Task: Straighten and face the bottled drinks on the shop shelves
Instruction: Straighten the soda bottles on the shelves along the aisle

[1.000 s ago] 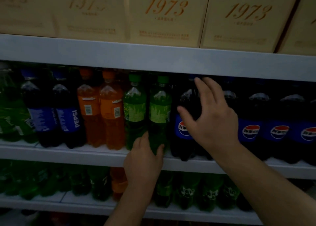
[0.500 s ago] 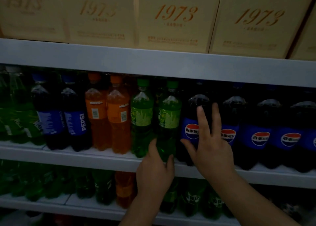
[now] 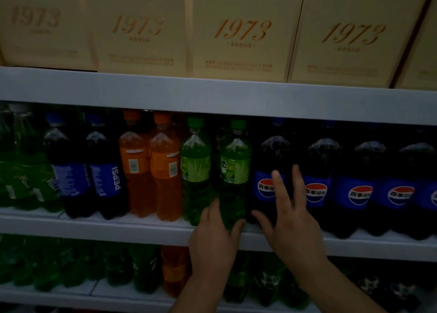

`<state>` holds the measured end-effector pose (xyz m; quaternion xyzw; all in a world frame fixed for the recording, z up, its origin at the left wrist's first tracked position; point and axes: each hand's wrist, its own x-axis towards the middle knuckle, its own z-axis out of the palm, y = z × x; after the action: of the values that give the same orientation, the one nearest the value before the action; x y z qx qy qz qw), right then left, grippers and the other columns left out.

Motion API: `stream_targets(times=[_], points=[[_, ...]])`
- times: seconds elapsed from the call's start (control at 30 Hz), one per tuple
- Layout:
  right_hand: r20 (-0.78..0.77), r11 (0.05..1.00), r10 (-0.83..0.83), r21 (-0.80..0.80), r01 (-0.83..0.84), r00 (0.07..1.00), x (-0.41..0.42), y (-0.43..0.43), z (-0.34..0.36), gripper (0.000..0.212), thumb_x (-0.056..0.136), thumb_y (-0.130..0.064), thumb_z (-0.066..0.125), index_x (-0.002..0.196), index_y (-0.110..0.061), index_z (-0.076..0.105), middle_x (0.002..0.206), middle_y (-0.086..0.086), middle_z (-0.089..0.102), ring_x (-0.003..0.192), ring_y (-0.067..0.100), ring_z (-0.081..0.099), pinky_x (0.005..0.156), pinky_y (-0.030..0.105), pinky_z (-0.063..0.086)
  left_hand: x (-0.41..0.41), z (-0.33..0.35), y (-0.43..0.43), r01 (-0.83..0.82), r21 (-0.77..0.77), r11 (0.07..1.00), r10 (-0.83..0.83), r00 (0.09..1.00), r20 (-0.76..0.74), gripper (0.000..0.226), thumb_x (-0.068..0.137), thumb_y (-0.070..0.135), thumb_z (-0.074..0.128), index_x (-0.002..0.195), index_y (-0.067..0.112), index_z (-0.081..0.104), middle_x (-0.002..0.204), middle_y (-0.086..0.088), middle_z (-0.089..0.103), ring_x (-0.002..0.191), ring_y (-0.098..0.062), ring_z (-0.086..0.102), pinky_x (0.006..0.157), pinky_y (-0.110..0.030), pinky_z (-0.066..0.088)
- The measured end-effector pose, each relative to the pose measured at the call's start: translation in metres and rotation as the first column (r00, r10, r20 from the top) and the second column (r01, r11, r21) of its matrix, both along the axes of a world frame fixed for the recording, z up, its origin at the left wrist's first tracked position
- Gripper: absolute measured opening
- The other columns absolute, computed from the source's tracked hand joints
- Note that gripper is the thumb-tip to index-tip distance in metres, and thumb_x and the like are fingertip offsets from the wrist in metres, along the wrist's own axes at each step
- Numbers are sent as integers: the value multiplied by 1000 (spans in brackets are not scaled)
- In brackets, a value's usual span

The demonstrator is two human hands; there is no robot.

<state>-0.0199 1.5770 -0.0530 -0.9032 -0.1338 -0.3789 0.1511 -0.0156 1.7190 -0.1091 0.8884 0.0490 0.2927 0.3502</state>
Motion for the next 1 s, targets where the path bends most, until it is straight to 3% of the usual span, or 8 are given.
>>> stream_targets(times=[0.13,0.3,0.4,0.5,0.7,0.87,0.93,1.0], points=[[116,997,44,59,-51,992,-5,-6,15,58,87,-41,51,139,-19,37,148,5,32,72,14,59,40,17,40,-1,4,-3,-60,40,997,62,997,-42,80,74,64,65,137,21,42,123,3,55,99,-13,60,69,-22,44],[197,979,137,121,-163,971,-10,-7,27,46,87,-34,51,130,-17,46,139,-1,41,67,3,52,46,14,41,-1,6,0,-84,91,992,80,996,42,75,68,61,73,123,11,56,104,-3,66,75,-20,67,52,-28,51],[164,977,143,137,-166,976,-15,-3,19,44,86,-33,52,127,-16,50,135,-1,44,71,-1,51,53,8,39,-3,9,1,3,57,998,-5,1000,24,72,79,58,60,133,20,31,105,2,66,80,-15,65,62,-26,51],[163,973,154,148,-178,975,-12,6,25,40,86,-31,52,121,-12,56,125,1,53,81,2,53,59,16,47,-1,6,4,23,-5,1000,-23,1000,20,67,81,50,61,128,35,15,99,4,67,76,-13,64,60,-24,43],[101,973,179,128,-192,979,15,44,85,43,89,-32,58,126,-10,55,116,4,62,103,13,55,85,18,40,5,-4,-1,-114,34,993,107,982,155,73,50,47,89,103,25,44,68,5,68,50,-10,62,39,-18,40],[-46,964,113,245,-98,993,38,69,109,53,80,-52,65,115,-15,53,100,2,62,87,16,58,71,31,51,12,-19,-10,-156,-19,988,155,947,283,62,57,47,85,101,23,47,75,4,67,56,-11,61,51,-13,37],[-94,956,129,277,-98,987,45,71,110,49,78,-47,70,110,-14,53,89,-2,60,74,11,56,62,23,51,12,-20,-14,-161,-47,986,168,942,291,60,60,46,84,102,23,49,81,3,67,63,-11,62,53,-14,40],[-109,944,165,307,-124,980,49,69,111,40,80,-38,72,105,-13,54,75,-11,51,62,-1,47,46,3,38,11,-18,-17,-170,-60,984,179,946,271,60,62,46,84,104,22,47,88,1,66,67,-14,63,52,-18,45]])
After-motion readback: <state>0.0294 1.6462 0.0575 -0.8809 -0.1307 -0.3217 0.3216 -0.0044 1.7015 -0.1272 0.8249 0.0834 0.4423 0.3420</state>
